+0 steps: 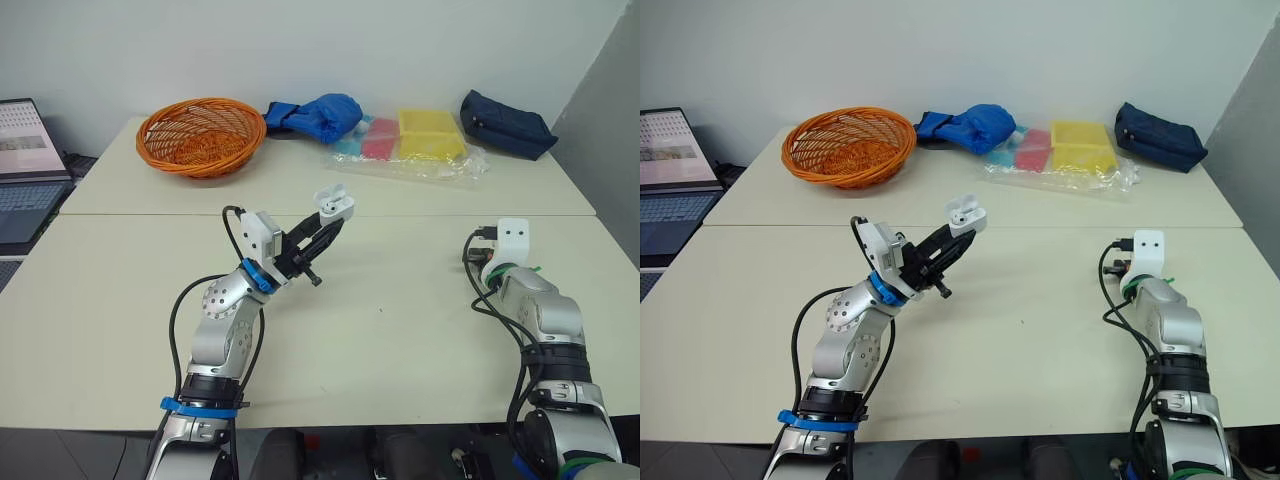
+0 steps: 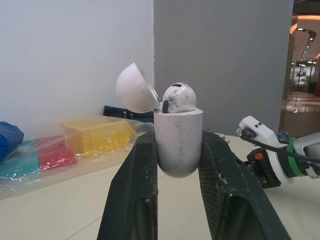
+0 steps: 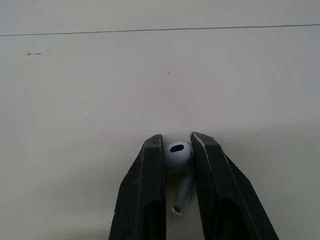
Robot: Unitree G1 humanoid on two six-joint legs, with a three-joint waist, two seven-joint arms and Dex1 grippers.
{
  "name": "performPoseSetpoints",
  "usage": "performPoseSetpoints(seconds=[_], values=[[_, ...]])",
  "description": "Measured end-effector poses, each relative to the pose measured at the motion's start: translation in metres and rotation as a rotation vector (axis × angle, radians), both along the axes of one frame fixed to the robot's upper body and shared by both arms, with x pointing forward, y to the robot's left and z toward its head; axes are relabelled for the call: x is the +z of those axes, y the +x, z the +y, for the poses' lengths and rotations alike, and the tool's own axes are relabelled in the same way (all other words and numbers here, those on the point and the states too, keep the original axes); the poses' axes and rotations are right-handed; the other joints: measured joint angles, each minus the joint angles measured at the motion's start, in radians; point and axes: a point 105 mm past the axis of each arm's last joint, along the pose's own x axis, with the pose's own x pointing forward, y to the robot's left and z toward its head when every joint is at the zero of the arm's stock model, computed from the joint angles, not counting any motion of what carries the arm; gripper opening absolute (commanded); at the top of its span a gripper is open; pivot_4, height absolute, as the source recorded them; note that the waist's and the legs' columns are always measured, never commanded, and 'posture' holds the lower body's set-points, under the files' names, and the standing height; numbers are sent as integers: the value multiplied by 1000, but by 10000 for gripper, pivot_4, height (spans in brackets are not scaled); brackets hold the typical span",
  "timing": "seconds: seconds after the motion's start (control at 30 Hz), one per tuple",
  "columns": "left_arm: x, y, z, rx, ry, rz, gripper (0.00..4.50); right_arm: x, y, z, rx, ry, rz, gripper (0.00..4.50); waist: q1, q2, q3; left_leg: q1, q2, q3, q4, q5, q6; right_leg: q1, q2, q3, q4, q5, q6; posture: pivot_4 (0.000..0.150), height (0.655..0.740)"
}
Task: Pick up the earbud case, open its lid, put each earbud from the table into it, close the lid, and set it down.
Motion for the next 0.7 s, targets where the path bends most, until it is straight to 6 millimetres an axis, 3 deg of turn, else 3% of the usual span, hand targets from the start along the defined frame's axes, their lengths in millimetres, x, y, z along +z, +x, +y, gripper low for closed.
performPoseSetpoints(seconds=[0.17,0.27,0.3,0.37,0.47,0.6,0.7], values=[[0,0,0,0,1,3,7439,3,-14,4,152,-43,27,4121,1,0,0,-2,0,0,-1,0,0,0,0,-1,-1,-1,-1,1500,7400],[1,0,0,-2,2,-1,7439,16,-34,25,508,-173,53,4121,0,2,1,-2,0,-1,-1,0,0,-1,0,-1,-2,-1,0,1500,7400],[1,-1,-3,-9,-1,-4,7439,22,-50,27,686,-265,82,4121,1,5,3,-3,-1,-1,-1,0,0,-1,-1,-2,-3,-1,0,1500,7400],[-2,-1,2,4,2,2,7439,31,-73,21,892,-378,146,4121,3,4,3,-2,-1,-1,-2,0,0,0,-1,-3,-6,-1,1,1500,7400],[-2,-1,1,5,-2,3,7439,40,-89,9,1063,-457,220,4121,3,3,3,-2,-1,0,-1,0,0,1,-1,-3,-5,-1,0,1500,7400],[-3,-2,1,6,-5,-1,7439,25,-105,-15,1215,-518,372,4121,1,3,4,-1,-1,1,0,0,0,0,-1,-2,-4,-1,0,1500,7400],[-6,-3,2,9,-6,9,7439,18,-106,-25,1248,-547,406,4121,-1,3,4,0,-1,0,0,0,0,0,-1,-1,-3,-1,0,1500,7400]])
